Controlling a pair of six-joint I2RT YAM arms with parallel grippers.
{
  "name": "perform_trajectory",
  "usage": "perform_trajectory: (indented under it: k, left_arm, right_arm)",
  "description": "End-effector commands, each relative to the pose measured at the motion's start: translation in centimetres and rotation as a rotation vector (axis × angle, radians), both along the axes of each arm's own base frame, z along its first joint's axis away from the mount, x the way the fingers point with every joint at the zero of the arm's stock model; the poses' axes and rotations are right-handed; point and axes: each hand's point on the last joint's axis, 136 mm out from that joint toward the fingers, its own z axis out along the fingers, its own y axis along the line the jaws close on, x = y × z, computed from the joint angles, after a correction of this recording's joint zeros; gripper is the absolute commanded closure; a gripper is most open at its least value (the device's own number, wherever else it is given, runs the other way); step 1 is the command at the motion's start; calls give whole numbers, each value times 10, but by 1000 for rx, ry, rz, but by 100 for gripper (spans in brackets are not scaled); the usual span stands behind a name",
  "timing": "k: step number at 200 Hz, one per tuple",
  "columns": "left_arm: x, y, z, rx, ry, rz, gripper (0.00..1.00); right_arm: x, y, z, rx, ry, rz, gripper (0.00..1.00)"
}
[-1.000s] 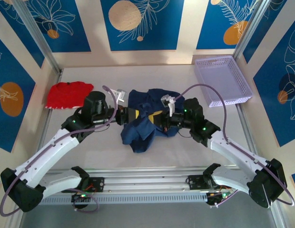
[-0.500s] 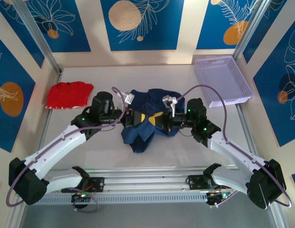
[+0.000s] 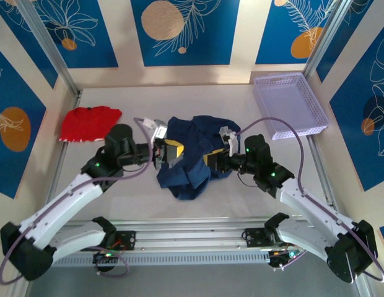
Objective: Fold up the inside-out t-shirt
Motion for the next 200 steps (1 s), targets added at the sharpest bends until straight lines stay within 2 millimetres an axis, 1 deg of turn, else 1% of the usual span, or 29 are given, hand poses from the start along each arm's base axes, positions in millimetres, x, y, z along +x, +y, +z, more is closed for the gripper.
perform_trajectory:
  k: [1, 11, 15, 20, 24, 29, 48, 63, 72, 84, 92, 113, 135, 146, 165, 173, 190, 200]
  left_arm:
    - [-4, 5, -5, 36, -174, -23, 100]
    - [-2, 6, -10, 48, -187, -7, 100]
    - [0, 7, -12, 54, -188, 5, 100]
    - [4, 8, -16, 64, -180, 22, 100]
    - [7, 8, -19, 74, -168, 37, 100]
    - [11, 7, -24, 87, -146, 47, 100]
    - [23, -2, -47, 130, -36, 53, 100]
    - [33, -8, -61, 142, 48, 73, 80]
    - [39, -11, -69, 162, 95, 78, 70]
    - [50, -11, -82, 216, 147, 119, 66]
    - [54, -14, -89, 235, 171, 118, 63]
    - [54, -30, -92, 198, 213, 43, 53]
    - [53, -49, -90, 147, 262, -48, 45]
    - [55, -56, -93, 135, 298, -81, 41]
    - [56, -70, -101, 111, 366, -143, 39]
    - [55, -75, -102, 90, 393, -169, 42]
    - [53, -82, -97, 35, 426, -213, 55]
    - [50, -84, -92, 15, 437, -232, 67]
  right_arm:
    - [-7, -8, 16, -62, -120, -10, 62]
    - [-12, -6, 24, -50, -152, 23, 63]
    - [-14, -4, 26, -43, -164, 44, 69]
    - [-16, -1, 28, -36, -176, 66, 83]
    - [-17, 0, 29, -29, -180, 76, 92]
    - [-18, 2, 30, -21, -180, 84, 100]
    - [-19, 8, 31, 16, -185, 116, 100]
    - [-23, 11, 31, 34, -197, 143, 100]
    - [-24, 11, 30, 43, -200, 150, 100]
    - [-26, 13, 28, 53, -207, 173, 100]
    - [-27, 13, 26, 57, -205, 179, 100]
    - [-30, 13, 25, 71, -206, 198, 100]
    - [-31, 14, 26, 77, -207, 203, 100]
    - [-31, 14, 27, 79, -208, 205, 100]
    - [-32, 14, 29, 84, -214, 206, 100]
    - [-32, 14, 30, 83, -217, 205, 100]
    - [-30, 12, 28, 70, -219, 192, 100]
    - [-29, 10, 27, 63, -220, 183, 100]
